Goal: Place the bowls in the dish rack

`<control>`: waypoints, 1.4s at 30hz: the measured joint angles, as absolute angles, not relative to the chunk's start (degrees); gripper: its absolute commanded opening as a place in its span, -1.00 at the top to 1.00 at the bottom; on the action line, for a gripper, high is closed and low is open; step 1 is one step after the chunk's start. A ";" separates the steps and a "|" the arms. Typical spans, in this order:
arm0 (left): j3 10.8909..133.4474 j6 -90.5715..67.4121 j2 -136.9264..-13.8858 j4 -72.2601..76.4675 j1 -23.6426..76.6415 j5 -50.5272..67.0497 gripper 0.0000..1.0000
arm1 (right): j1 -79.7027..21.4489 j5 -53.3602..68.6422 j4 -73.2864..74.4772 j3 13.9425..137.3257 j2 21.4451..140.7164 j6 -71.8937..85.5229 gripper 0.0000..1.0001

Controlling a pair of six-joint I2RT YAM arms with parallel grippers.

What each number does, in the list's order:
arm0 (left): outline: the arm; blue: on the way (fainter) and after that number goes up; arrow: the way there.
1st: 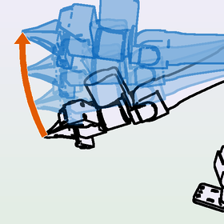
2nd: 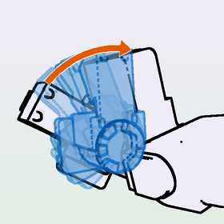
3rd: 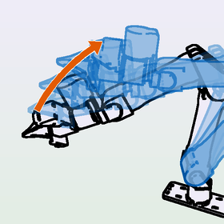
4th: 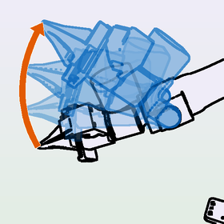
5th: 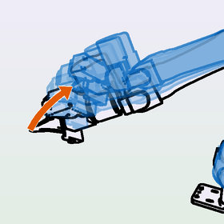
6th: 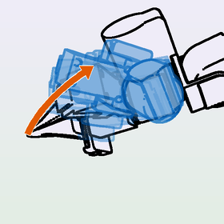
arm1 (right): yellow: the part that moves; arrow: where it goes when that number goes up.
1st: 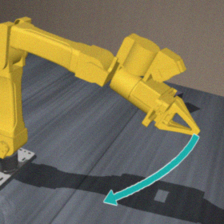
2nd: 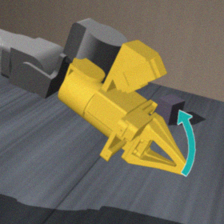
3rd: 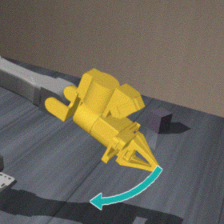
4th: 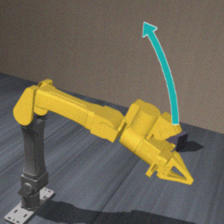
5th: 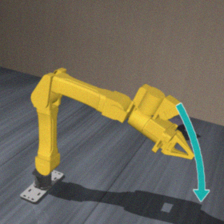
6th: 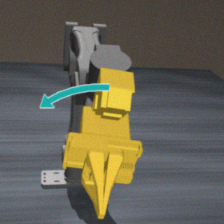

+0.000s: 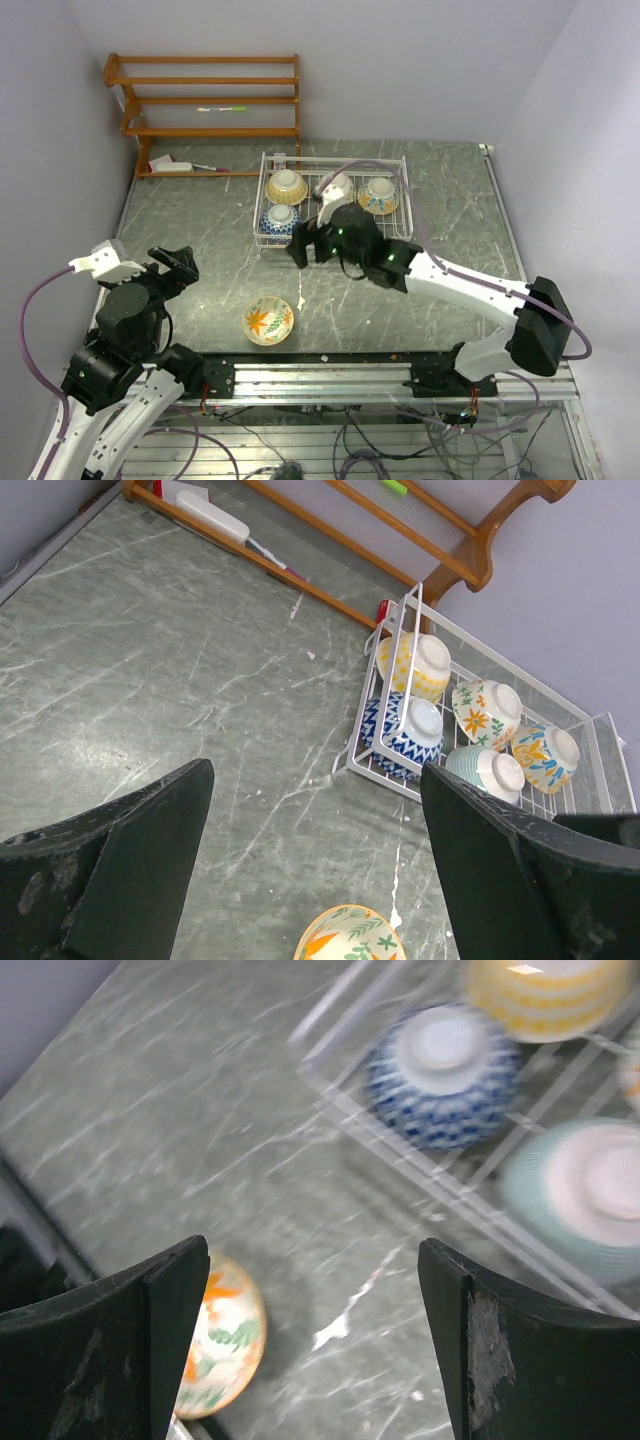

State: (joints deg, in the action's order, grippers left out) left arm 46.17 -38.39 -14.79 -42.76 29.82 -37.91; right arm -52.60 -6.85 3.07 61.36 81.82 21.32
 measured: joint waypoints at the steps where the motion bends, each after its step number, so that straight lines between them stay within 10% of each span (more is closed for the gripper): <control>1: 46.17 -38.39 -14.79 -42.76 29.82 -37.91 -0.91 | -54.57 -6.44 3.38 61.14 81.47 20.27 -0.69; 19: 46.17 -38.39 -15.14 -42.74 29.82 -37.89 -0.91 | -77.17 4.23 6.90 61.91 98.41 8.10 -0.49; 42: 46.17 -38.39 -15.40 -42.74 29.82 -37.89 -0.91 | -78.76 0.95 4.62 62.46 103.55 6.20 0.63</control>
State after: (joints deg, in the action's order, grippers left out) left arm 46.17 -38.39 -15.40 -42.74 29.82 -37.89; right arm -78.76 0.95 4.62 62.46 103.55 6.20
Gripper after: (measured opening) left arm 0.955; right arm 0.265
